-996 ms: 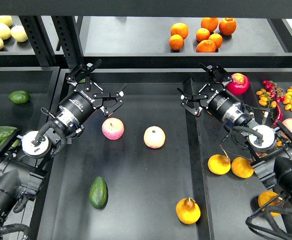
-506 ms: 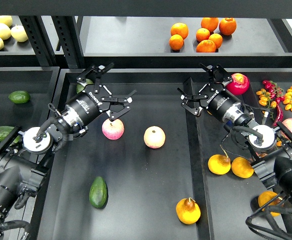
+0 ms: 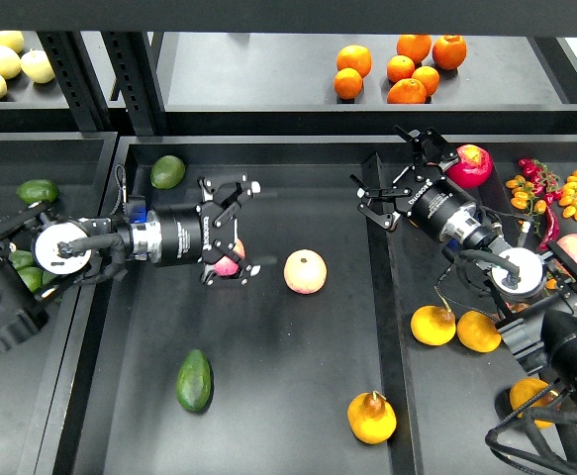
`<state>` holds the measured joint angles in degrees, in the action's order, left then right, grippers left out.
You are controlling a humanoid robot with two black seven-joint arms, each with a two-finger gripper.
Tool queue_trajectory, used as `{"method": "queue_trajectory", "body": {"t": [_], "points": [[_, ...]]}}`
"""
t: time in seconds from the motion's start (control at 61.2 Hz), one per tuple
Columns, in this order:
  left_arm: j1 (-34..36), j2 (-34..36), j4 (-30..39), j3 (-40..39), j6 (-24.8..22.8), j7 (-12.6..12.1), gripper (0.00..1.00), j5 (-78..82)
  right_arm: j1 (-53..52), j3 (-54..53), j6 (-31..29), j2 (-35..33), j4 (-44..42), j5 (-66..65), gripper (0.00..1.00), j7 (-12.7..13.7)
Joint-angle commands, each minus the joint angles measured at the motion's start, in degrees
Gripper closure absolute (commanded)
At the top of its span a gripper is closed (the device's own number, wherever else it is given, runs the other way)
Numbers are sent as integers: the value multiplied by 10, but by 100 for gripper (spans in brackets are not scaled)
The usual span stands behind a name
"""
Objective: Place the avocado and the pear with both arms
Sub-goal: 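Swing the left gripper down toward the dark green avocado nearer the robot, then lower the left gripper onto the avocado and close it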
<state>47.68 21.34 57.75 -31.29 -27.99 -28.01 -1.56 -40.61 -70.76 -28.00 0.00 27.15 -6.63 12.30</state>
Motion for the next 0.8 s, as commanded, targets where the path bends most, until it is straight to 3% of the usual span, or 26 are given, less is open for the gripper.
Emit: {"method": "queue_trajectory", "body": {"t": [0.0,0.392,0.784], "points": [[28,35,19,82,0,0,1,9,-1,-1,0,0,-1,-1,0,0],[40,87,71,209,0,0,1,179,0,0,0,0,-2,-1,0,0],[21,76,48,226,0,0,1,375,1,-1,0,0,-1,-1,0,0]]}}
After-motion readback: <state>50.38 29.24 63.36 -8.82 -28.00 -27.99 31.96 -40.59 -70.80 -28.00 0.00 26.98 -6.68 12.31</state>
